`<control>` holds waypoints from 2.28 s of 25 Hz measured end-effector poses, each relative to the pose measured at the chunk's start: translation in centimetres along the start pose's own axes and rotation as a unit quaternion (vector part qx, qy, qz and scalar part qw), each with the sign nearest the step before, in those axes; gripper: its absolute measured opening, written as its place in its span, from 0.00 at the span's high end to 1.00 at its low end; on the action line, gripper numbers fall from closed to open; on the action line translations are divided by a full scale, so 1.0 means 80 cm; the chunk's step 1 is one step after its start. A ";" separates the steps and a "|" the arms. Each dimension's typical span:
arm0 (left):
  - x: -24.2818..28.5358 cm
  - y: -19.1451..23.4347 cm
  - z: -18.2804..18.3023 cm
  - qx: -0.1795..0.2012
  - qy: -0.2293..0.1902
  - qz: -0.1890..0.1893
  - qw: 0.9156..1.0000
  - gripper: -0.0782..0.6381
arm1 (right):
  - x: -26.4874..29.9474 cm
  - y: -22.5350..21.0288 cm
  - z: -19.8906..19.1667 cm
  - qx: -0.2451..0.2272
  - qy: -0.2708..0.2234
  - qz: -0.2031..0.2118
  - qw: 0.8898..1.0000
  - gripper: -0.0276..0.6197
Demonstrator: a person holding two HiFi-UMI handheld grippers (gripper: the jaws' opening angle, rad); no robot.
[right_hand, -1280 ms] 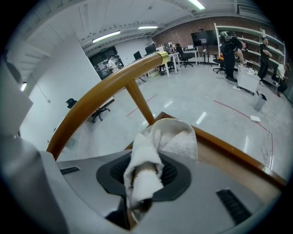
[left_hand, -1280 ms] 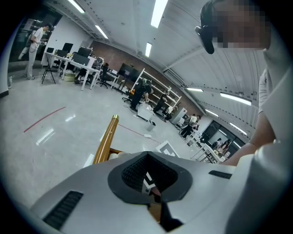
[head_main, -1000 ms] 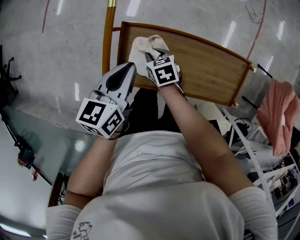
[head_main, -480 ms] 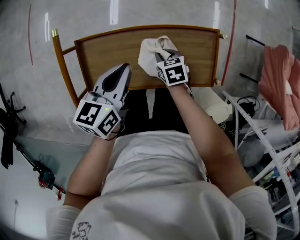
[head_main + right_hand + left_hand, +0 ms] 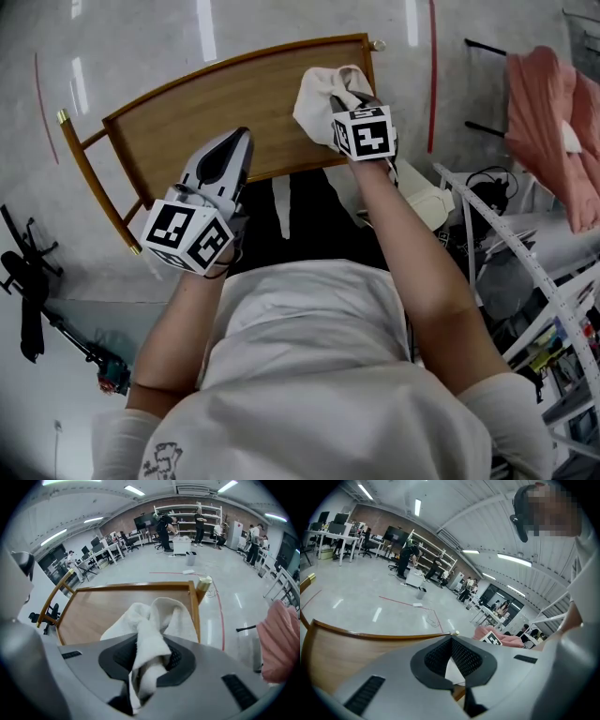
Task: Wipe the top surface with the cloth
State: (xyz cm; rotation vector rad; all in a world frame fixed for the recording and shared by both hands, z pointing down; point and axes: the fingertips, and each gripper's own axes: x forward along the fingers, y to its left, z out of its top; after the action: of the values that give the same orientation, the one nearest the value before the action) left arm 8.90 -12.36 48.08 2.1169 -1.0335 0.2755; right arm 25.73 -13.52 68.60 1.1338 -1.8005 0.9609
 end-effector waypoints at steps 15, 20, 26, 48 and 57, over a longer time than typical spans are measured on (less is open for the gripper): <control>-0.007 -0.015 -0.017 -0.003 -0.014 0.020 1.000 0.88 | -0.026 -0.012 -0.055 0.010 0.041 -0.012 0.999 0.82; -0.042 -0.003 -0.022 -0.005 -0.023 0.020 1.000 0.88 | -0.031 -0.011 -0.072 0.010 0.065 -0.043 0.997 0.82; -0.094 0.032 -0.026 -0.019 -0.039 0.029 0.999 0.88 | -0.034 0.005 -0.090 0.026 0.082 -0.062 0.994 0.82; -0.304 0.188 -0.067 -0.063 -0.083 0.108 0.989 0.88 | 0.063 0.352 -0.081 -0.066 0.120 0.060 0.989 0.82; -0.382 0.244 -0.087 -0.094 -0.113 0.153 0.977 0.88 | 0.109 0.515 -0.061 -0.155 0.132 0.118 0.972 0.82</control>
State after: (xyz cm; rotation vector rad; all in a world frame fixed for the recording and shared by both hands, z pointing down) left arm -24.76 2.89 48.64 1.8447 -1.4648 0.0790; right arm -14.10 0.87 70.70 0.5798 -1.8110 0.8790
